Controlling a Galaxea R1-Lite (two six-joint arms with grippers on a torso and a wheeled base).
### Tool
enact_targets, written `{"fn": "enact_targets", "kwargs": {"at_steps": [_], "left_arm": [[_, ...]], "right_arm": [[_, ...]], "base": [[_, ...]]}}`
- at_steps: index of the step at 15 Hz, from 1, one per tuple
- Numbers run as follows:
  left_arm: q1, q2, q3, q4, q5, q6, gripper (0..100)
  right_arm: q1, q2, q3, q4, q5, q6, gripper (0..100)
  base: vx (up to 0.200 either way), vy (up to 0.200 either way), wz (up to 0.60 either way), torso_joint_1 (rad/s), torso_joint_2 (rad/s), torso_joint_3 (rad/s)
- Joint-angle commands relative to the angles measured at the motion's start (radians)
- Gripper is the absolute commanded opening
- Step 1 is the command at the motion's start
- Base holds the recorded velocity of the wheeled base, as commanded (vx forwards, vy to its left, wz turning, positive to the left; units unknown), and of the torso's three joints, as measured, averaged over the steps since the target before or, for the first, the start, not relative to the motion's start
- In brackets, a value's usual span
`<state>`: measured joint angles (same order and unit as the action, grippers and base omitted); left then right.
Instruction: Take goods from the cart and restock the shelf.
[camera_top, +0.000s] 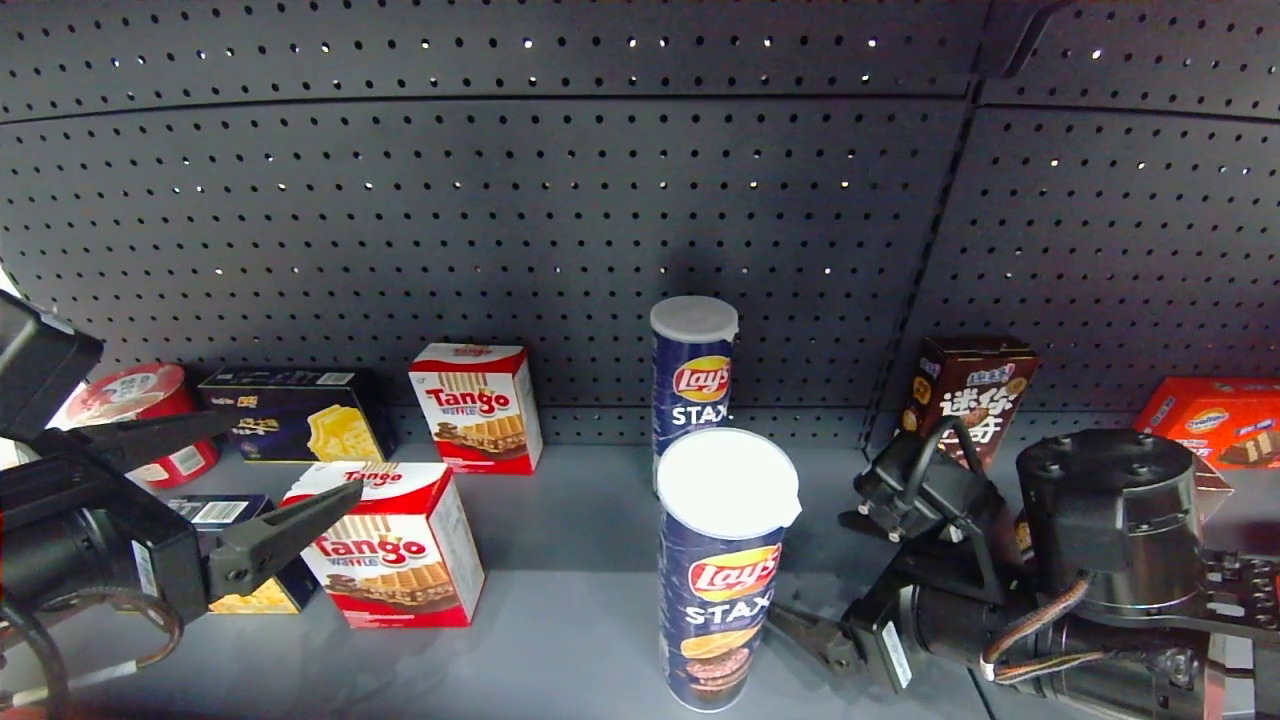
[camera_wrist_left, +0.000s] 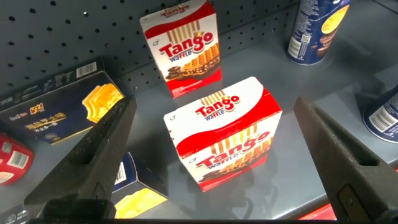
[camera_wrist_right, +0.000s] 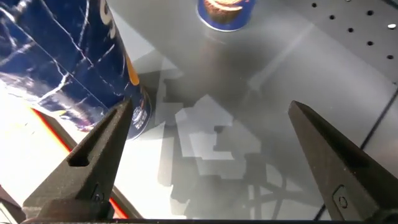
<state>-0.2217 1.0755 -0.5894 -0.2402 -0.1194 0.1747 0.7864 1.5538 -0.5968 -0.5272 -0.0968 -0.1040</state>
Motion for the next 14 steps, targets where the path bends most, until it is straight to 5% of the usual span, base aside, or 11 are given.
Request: {"fn": "enact_targets", "kwargs": {"at_steps": [1,8,14], "left_arm": [[0.001,0.001,0.005,-0.001,0.0,0.0,100],[0.002,-0.003,0.008,-0.001,0.0,-0.026,100],[0.002,-0.003,0.006,-0.001,0.001,-0.029,100]], "right_arm": [[0.01,0.017,0.0,0.0,0.0,0.0,100],[0.008,0.006,-0.009,-0.002,-0.001,0.0,100],[-0.138,-0.012,-0.264,0.001,0.002,0.003,100]], "base": [[0.0,0.0,0.0,0.0,0.0,0.0],[0.0,0.0,0.0,0.0,0.0,0.0],[0.0,0.0,0.0,0.0,0.0,0.0]]}}
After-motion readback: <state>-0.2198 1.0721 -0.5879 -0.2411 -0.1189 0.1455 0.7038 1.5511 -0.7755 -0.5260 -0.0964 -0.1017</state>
